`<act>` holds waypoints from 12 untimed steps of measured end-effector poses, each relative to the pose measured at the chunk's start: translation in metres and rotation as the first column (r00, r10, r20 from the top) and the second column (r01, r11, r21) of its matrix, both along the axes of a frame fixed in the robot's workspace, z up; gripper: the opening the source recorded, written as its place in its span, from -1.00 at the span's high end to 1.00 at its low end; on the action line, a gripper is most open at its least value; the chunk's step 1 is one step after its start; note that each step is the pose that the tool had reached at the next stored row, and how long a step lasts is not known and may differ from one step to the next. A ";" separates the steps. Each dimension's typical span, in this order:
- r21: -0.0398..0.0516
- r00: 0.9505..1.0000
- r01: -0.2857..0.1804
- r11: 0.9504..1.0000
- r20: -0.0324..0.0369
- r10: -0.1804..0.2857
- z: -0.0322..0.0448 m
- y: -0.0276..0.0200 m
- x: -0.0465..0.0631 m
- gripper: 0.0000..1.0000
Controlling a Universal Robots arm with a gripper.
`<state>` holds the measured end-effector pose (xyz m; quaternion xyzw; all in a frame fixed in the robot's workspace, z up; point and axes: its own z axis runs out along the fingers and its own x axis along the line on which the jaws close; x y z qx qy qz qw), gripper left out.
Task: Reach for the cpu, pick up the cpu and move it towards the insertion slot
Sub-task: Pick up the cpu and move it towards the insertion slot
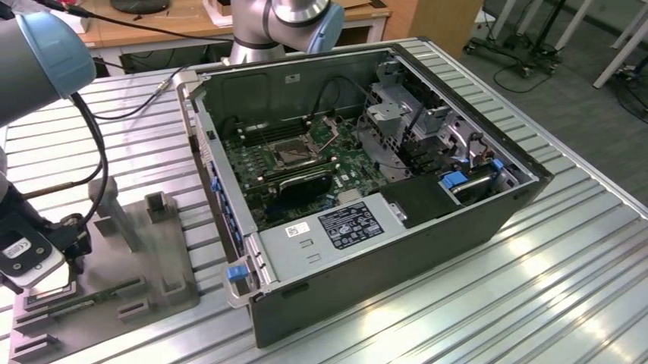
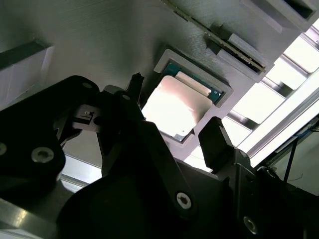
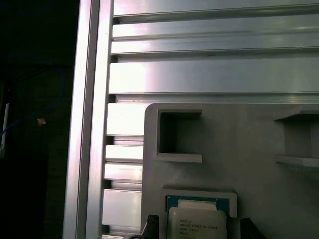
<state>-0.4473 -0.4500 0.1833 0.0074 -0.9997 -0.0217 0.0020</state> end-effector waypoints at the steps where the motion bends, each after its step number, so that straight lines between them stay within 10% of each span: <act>1: 0.000 1.000 0.000 1.000 0.000 0.000 -0.0007 0.0000 0.000 -0.45; 12: 0.000 1.000 0.001 1.000 0.000 -0.001 -0.0045 -0.0001 0.000 -0.45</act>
